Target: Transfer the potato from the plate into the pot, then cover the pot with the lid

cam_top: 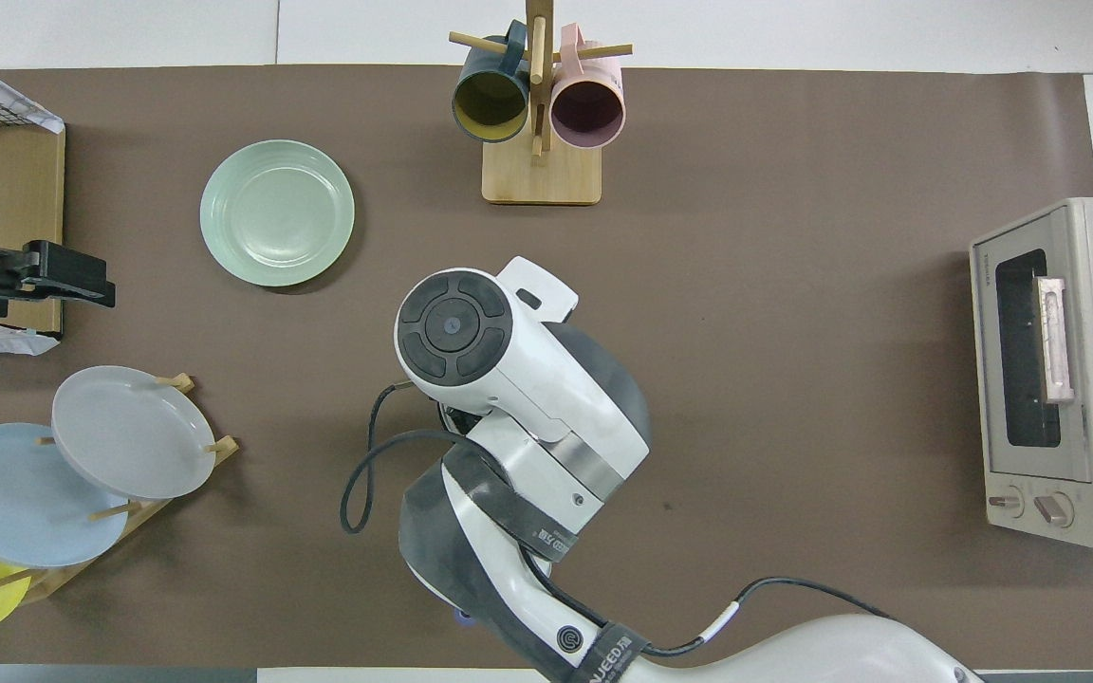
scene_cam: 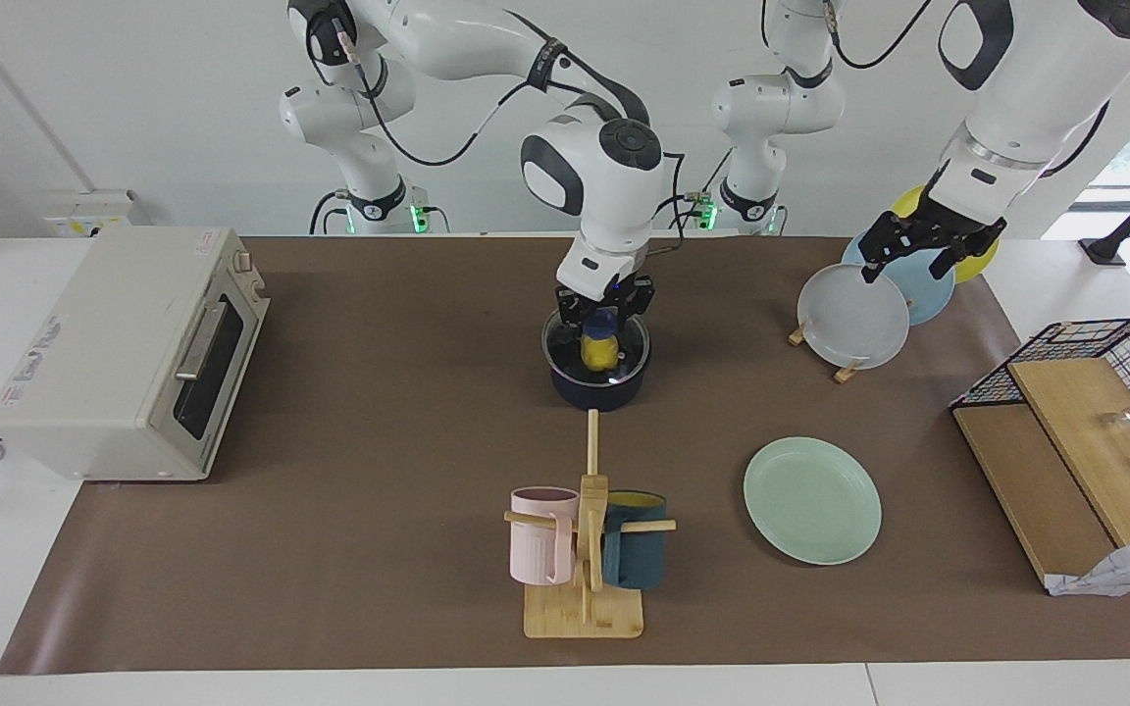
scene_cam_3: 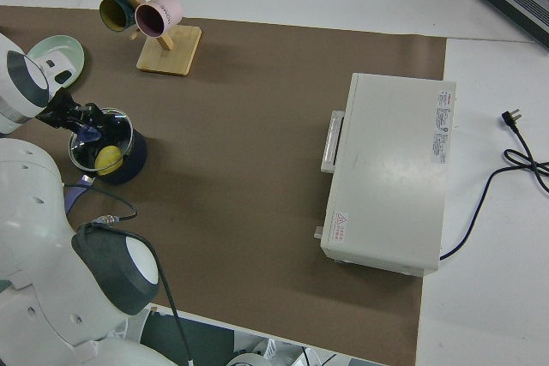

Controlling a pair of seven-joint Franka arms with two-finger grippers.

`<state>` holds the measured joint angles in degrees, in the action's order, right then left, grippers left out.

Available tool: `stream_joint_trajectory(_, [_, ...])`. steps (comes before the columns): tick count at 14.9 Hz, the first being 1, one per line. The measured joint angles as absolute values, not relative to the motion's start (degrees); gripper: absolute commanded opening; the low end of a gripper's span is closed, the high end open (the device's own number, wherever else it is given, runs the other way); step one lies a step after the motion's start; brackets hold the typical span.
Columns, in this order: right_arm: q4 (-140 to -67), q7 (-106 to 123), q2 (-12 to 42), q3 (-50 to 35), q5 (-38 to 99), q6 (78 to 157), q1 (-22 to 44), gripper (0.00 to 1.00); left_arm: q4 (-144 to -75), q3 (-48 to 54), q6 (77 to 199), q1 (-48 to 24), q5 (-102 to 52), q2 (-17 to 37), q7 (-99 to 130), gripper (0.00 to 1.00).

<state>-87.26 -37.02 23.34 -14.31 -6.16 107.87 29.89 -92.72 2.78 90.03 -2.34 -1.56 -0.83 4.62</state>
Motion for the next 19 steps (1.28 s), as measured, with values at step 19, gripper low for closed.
stream_joint_trajectory(19, [-90.0,-37.8,23.3,-14.4,-6.2,110.1,30.4,0.0,-90.6,0.3,87.1,-2.7,-1.5,-1.0,-1.8,1.0])
